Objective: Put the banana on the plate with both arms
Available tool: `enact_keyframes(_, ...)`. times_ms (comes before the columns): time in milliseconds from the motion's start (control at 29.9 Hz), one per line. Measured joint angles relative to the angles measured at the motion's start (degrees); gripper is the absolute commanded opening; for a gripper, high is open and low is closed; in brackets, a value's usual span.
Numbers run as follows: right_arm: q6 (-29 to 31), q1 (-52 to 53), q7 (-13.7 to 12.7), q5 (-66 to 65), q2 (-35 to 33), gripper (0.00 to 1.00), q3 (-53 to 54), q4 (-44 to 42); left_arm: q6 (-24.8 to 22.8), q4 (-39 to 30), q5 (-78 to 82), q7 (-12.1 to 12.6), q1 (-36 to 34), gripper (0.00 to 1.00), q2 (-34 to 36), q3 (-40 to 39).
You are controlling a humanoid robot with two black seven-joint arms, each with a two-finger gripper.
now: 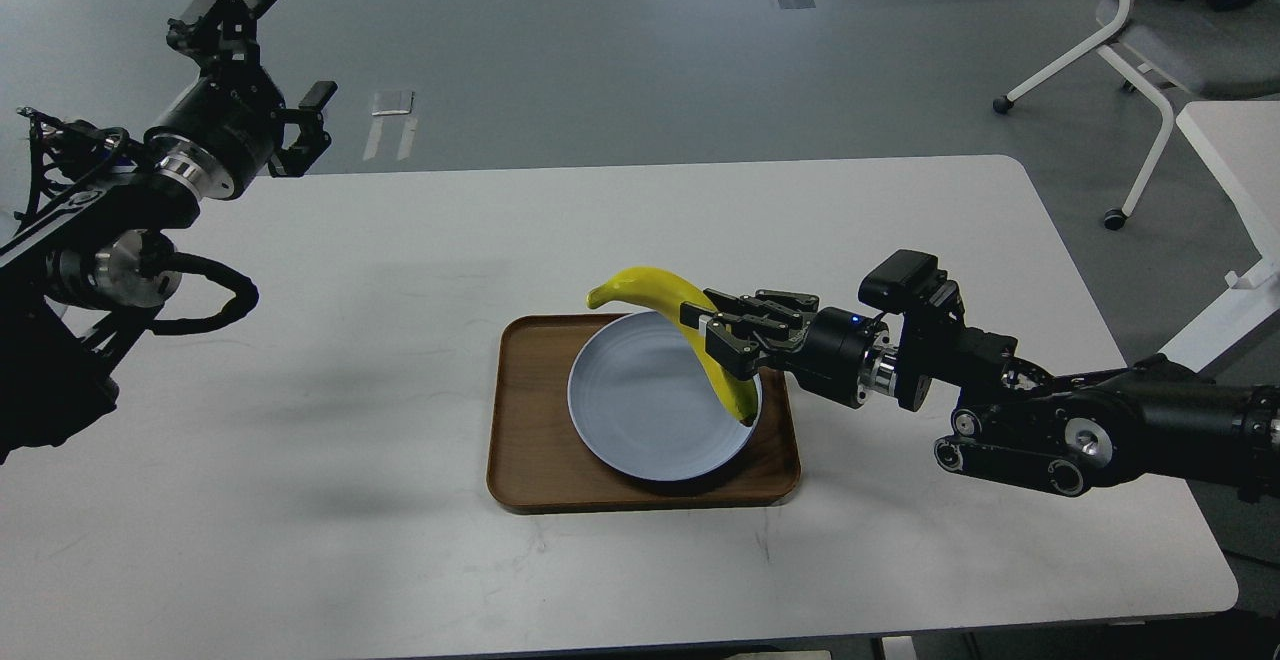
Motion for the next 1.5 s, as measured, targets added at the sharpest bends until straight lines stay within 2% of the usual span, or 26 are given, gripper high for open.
enact_keyframes(200, 0.0, -0.3, 0.0, 0.0, 1.1, 0.0, -0.6, -1.4, -0.1, -0.1, 0.0, -1.6, 0.3, 0.98, 0.7, 0.0)
enact_keyframes(234, 0.0, -0.4, 0.0, 0.0, 1.2, 0.21, -0.8, -1.5, -0.1, -0.3, 0.0, -1.7, 0.3, 0.98, 0.9, 0.0)
enact_keyframes(267, 0.0, -0.5, 0.0, 0.0, 1.2, 0.65, -1.0, -1.6, -0.2, -0.5, 0.0, -1.8, 0.4, 0.98, 1.1, 0.0)
enact_keyframes(301, 0.0, -0.7, 0.0, 0.0, 1.3, 0.65, -1.3, -1.6, -0.2, -0.6, 0.0, -1.8, 0.4, 0.98, 1.2, 0.0)
enact_keyframes(334, 0.0, -0.8, 0.0, 0.0, 1.3, 0.95, -1.6, -1.7, -0.2, -0.7, 0.0, -1.9, 0.4, 0.98, 1.3, 0.0)
enact_keyframes(434, 0.0, -1.2, 0.0, 0.3, 1.6, 0.99, -2.0, -1.7, -0.1, -0.9, 0.0, -2.0, 0.5, 0.98, 1.5, 0.0)
enact_keyframes(635, 0.1, -1.8, -0.4, 0.7, 1.5, 0.99, -1.1, -2.1, -0.1, -0.9, 0.0, -2.1, 1.4, 0.98, 1.5, 0.0)
enact_keyframes(835, 0.0, -1.2, -0.5, 2.0, 0.4, 0.99, 5.8, -2.4, -0.1, -1.4, 0.0, -2.1, 1.6, 0.98, 1.5, 0.0)
enact_keyframes(1102, 1.7, 2.3, -0.5, 20.3, -1.8, 0.99, 15.0, -1.9, -0.6, -9.4, -0.1, -1.6, 2.1, 0.98, 3.2, -0.1)
enact_keyframes(1169, 4.7, 3.4, -0.5, 25.4, -2.6, 0.99, 16.5, -1.8, -0.4, -10.7, -0.1, -1.5, 2.5, 0.98, 3.3, -0.2)
enact_keyframes(1336, 20.3, 3.9, -2.4, 45.7, -3.2, 1.0, 25.4, -2.9, -0.4, -11.2, -0.1, -1.4, 2.8, 0.98, 2.6, -0.4)
enact_keyframes(1437, 28.9, 4.1, -6.2, 57.6, -3.2, 1.0, 29.3, -5.7, -0.4, -11.2, -0.5, -1.3, 3.0, 0.98, 2.5, -0.4)
enact_keyframes(1503, 31.7, 4.3, -9.1, 60.6, -2.6, 1.0, 31.8, -8.6, -0.3, -10.8, -0.7, -1.2, 3.3, 0.98, 2.4, -0.4)
